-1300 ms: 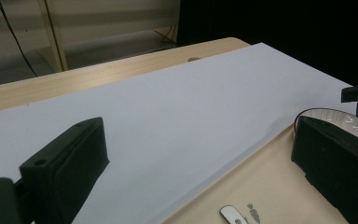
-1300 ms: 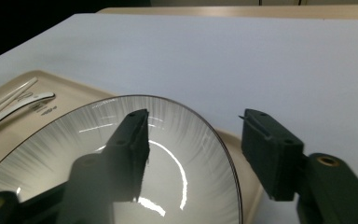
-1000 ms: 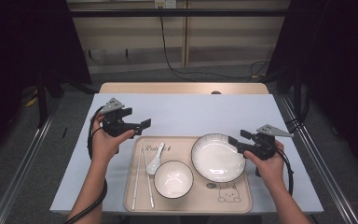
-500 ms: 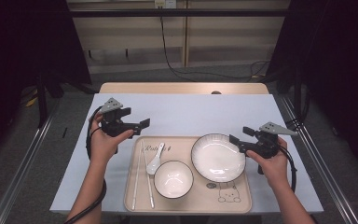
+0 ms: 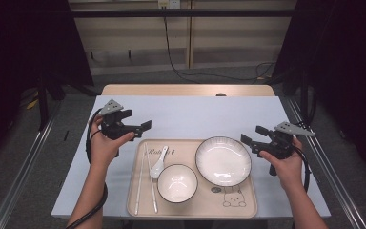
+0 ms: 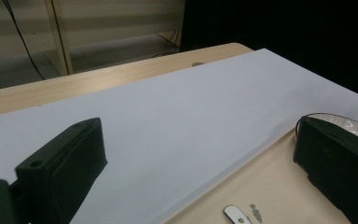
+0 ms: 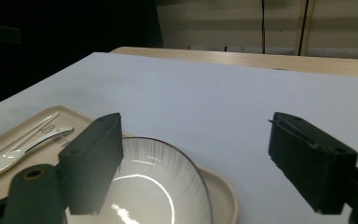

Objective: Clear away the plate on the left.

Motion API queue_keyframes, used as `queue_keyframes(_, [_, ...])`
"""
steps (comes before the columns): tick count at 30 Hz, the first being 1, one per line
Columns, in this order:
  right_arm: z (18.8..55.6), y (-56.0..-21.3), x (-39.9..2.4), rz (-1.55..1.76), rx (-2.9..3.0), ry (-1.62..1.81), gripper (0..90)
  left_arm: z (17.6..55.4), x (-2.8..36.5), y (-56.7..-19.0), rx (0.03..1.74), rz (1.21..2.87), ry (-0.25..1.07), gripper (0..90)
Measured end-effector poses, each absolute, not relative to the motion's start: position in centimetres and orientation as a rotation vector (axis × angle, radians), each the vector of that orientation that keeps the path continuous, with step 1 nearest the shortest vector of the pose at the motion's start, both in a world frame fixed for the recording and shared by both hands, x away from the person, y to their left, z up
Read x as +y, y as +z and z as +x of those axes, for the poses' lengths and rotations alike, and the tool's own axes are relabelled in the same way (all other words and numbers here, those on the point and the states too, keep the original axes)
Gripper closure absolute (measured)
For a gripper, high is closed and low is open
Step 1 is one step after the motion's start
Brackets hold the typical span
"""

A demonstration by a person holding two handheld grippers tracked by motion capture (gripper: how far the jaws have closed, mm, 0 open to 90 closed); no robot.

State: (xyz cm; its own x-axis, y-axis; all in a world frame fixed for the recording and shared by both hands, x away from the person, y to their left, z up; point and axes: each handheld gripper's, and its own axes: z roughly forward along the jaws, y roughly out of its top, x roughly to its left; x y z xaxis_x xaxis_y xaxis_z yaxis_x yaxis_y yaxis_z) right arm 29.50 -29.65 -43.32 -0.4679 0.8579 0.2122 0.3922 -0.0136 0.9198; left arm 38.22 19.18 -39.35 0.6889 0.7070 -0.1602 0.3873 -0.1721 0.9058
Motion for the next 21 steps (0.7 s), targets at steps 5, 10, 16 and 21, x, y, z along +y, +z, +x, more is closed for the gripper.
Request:
queue_keyframes(5, [29.4, -42.7, -30.4, 1.289, 1.831, 1.503, 12.9, 38.1, 19.5, -39.1, 0.862, 1.790, 0.363, 0.9])
queue_keyframes(10, [29.0, -42.3, -31.2, 1.292, 1.817, 1.515, 10.5, 38.0, 19.6, -39.0, 0.847, 1.797, 0.367, 0.3])
queue_keyframes(16, [28.8, -42.1, -31.7, 1.283, 1.820, 1.510, 8.2, 38.0, 19.7, -38.9, 0.850, 1.784, 0.364, 0.1])
queue_keyframes(21, [28.9, -42.3, -31.7, 1.276, 1.842, 1.490, 7.6, 38.0, 19.8, -38.8, 0.849, 1.785, 0.364, 0.1])
